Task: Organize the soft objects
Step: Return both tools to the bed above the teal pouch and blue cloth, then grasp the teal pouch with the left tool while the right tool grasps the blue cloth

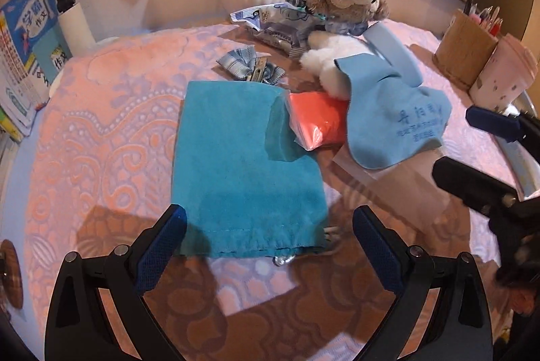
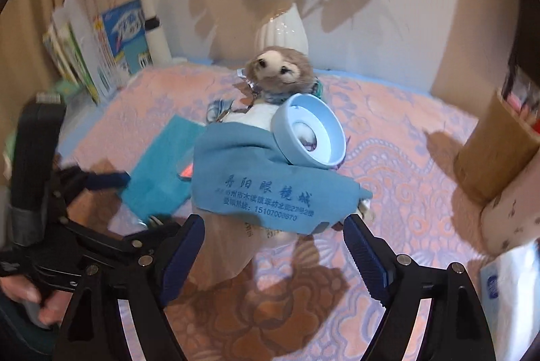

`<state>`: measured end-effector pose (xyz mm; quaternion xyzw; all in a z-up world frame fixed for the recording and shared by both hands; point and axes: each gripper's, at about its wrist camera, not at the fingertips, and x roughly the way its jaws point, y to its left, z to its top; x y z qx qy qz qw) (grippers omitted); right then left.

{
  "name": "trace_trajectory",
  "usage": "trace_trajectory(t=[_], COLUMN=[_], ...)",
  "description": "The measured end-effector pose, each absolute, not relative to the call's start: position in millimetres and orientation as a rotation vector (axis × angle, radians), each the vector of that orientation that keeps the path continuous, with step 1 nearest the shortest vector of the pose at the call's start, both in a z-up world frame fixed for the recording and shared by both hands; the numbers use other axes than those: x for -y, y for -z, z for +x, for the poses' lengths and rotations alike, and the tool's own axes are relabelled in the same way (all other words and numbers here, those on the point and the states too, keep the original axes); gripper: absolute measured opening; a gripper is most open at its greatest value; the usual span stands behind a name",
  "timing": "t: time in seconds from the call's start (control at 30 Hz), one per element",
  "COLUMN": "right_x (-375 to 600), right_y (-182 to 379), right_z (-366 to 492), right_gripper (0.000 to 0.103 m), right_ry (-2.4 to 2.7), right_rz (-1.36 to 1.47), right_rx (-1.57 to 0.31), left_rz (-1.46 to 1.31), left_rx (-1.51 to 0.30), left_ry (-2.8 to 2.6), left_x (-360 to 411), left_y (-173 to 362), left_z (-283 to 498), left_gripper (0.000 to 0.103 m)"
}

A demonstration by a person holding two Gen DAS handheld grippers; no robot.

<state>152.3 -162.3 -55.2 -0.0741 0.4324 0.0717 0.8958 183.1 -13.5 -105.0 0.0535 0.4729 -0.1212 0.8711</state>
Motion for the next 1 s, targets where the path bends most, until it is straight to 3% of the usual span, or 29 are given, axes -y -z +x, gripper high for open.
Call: trace_trajectory(t=[0.2, 0.27, 0.33, 0.37, 0.43, 0.53, 0.67, 1.0], right_x=[146.1, 148.1, 153.6, 155.7, 159.7, 158.8, 158.3, 176.2], right_y=[56.2, 56.1, 56.1, 56.5, 55.9, 47.5, 31.8, 3.3], right_z=[164.7, 168.5, 174.6, 176.1, 177.1, 168.9, 159.7, 139.0], right_gripper=[0.079, 0.058, 0.047, 0.038, 0.030, 0.019, 0.011, 0.010], right_ry=[-0.087, -0.091, -0.127, -0.132, -0.145, -0.154, -0.164, -0.235], right_rz=[-0.271, -0.249, -0.162, -0.138, -0.094, -0.077, -0.060, 0.019], right_rx=[-0.860, -0.869, -0.885, -0.888, -0.891, -0.850, -0.796, -0.755], left_rz=[0.035, -0.017, -0.055, -0.067, -0.089, -0.108, -0.140, -0.245], left_rx=[-0.939, -0.929, -0.920, -0.917, -0.906, -0.886, -0.893, -0.826], left_ry=[0.234, 0.251, 0.263, 0.264, 0.272, 0.274, 0.290, 0.278], left_x=[-2.8, -9.9, -14.3, -16.1, -19.3, -22.4, -27.8, -48.7], left_y=[100.2, 98.6, 97.7, 97.6, 96.6, 95.0, 96.2, 89.8], left_z=[182.9, 182.2, 182.8, 182.4, 180.7, 179.6, 182.2, 177.3], left_gripper=[0.056, 0.044, 0.030, 0.028, 0.018, 0.016, 0.016, 0.014])
